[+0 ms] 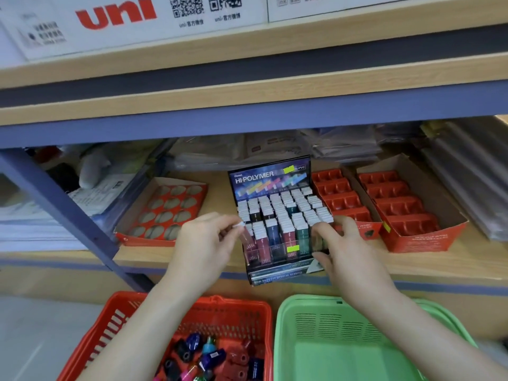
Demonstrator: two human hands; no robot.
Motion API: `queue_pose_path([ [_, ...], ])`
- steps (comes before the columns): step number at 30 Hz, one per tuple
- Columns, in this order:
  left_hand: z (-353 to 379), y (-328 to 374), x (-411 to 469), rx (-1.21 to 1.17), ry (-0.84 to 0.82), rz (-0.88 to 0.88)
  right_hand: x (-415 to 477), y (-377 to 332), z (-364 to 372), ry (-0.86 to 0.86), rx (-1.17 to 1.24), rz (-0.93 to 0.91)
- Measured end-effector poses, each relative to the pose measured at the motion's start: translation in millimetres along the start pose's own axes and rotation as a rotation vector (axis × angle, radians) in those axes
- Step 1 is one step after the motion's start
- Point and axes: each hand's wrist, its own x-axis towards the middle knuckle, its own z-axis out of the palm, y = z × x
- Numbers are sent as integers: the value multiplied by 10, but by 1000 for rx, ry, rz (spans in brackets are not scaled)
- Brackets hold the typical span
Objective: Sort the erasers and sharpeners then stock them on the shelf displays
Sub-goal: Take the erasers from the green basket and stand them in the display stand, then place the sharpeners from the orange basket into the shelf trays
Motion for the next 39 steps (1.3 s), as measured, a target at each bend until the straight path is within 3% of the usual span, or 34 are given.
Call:
queue_pose_path([
  [6,63,-56,12,11,-8,99,52,13,86,118,-19,-19],
  [13,117,-65,3,120,-85,218,45,65,157,141,43,-19],
  [21,371,-24,-335,-153,-163,-265,32,27,199,173,90,30],
  [29,502,-367,-67,-36,-77,-235,201,-247,406,152,190,79],
  [33,514,-546,143,31,-101,-283,321,-288,401,95,171,-16],
  [36,523,-490,172,180,-53,-170,378,-107,291,231,-57,16],
  [39,606,-232,191,302,-95,142,398,110,125,125,-197,175],
])
